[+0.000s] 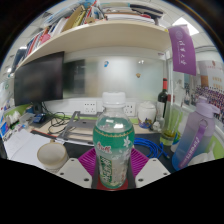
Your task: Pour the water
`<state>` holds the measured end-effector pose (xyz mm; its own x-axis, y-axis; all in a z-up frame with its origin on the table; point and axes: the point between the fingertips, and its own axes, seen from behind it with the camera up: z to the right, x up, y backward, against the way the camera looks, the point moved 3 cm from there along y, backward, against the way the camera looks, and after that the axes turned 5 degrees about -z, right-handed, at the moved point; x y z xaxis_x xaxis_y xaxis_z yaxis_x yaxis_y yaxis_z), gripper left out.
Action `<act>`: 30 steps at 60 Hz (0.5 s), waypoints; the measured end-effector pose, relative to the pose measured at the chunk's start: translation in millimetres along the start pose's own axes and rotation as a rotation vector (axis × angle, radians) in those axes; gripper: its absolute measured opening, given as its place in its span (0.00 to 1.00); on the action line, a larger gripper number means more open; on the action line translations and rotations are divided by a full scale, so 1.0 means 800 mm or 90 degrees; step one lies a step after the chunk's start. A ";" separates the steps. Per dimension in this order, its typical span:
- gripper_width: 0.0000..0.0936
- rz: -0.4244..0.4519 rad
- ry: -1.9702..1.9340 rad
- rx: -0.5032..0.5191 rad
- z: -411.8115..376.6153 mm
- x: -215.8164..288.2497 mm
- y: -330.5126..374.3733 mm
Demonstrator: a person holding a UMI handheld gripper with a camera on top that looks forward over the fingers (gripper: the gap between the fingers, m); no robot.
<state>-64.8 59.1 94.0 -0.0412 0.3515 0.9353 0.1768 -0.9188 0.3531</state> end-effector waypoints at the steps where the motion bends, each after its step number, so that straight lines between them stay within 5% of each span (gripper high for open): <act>1: 0.48 -0.001 0.002 0.000 -0.001 0.000 0.000; 10: 0.74 -0.066 0.025 -0.034 0.010 -0.023 0.012; 30: 0.82 -0.171 -0.075 -0.069 -0.069 -0.048 0.154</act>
<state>-95.6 -77.0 103.1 0.0425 0.5963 0.8016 0.0683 -0.8022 0.5931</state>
